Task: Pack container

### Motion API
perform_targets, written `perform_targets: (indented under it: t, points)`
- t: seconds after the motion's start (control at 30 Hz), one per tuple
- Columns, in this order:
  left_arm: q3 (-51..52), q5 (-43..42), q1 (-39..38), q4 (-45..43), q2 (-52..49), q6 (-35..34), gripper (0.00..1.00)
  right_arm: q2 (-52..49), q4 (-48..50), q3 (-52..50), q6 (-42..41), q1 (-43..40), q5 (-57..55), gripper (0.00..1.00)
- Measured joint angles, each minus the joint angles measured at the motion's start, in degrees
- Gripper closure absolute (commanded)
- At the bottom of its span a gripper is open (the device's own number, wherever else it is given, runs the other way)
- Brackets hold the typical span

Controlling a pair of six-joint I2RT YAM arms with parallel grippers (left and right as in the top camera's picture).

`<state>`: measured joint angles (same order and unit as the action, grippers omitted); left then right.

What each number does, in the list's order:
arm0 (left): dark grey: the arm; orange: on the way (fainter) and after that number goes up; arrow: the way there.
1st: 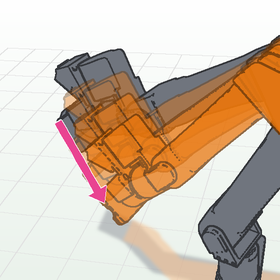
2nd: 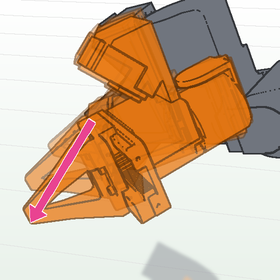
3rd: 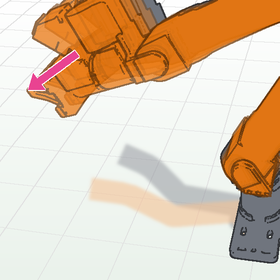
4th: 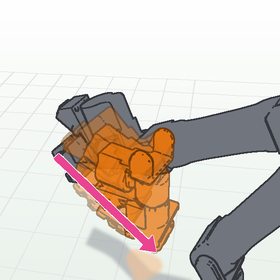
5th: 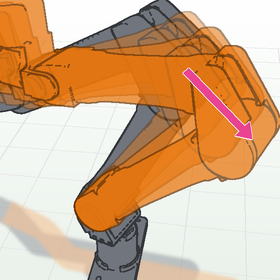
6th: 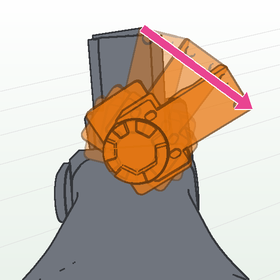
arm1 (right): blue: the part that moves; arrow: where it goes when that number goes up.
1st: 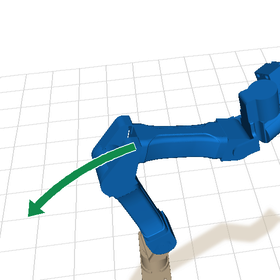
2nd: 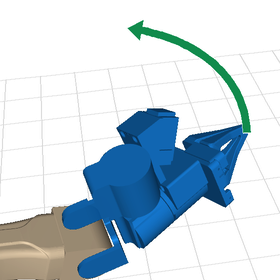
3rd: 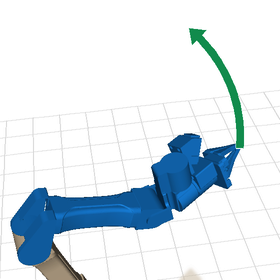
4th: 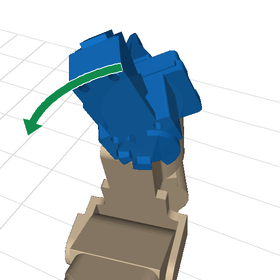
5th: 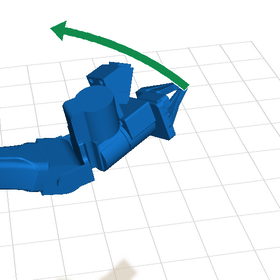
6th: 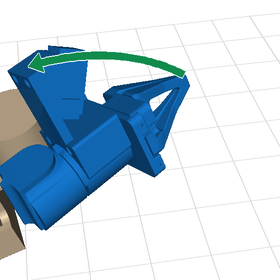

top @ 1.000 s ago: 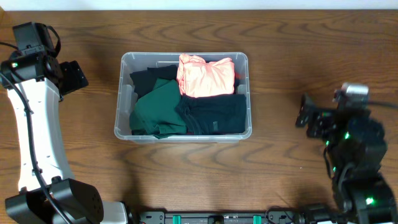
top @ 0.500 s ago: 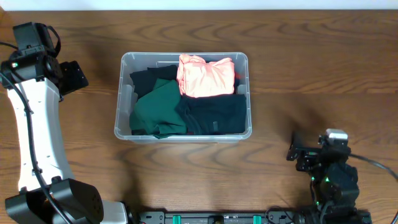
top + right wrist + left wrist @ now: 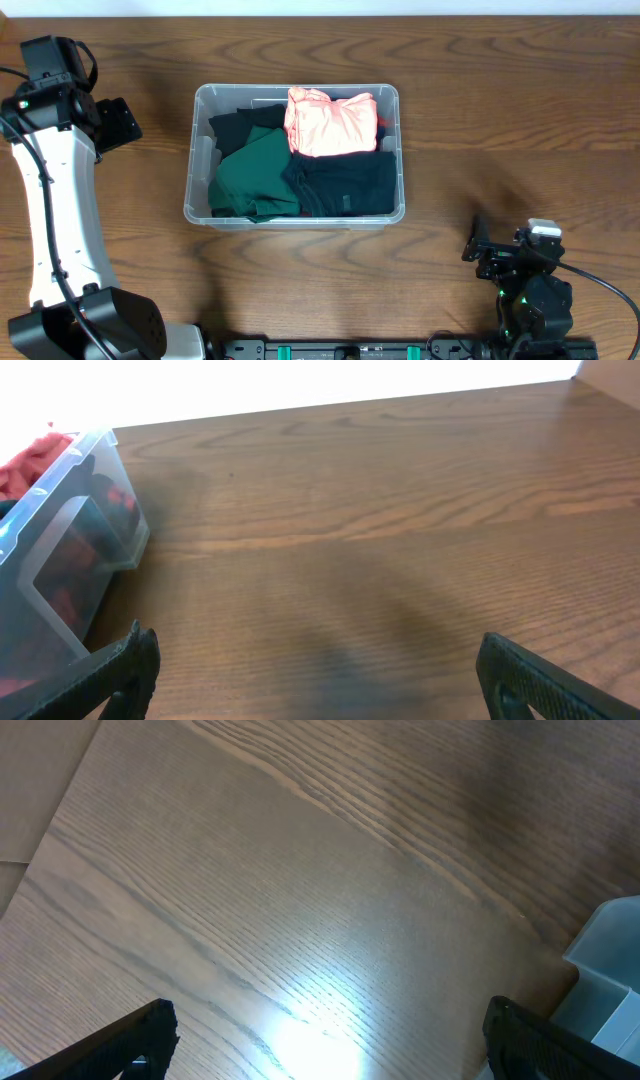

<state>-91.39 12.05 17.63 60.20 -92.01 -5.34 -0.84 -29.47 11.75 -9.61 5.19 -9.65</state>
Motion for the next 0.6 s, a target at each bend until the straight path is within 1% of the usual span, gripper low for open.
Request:
perform_targets:
  t: [0.3,0.6]
  points:
    - [0.0,0.0,0.0,0.0,0.0,0.0,0.02,0.09,1.33,-3.76,0.0,0.0,0.04,0.01]
    - [0.0,0.0,0.0,0.0,0.0,0.0,0.02,0.13,1.92,-3.76,0.0,0.0,0.04,0.01]
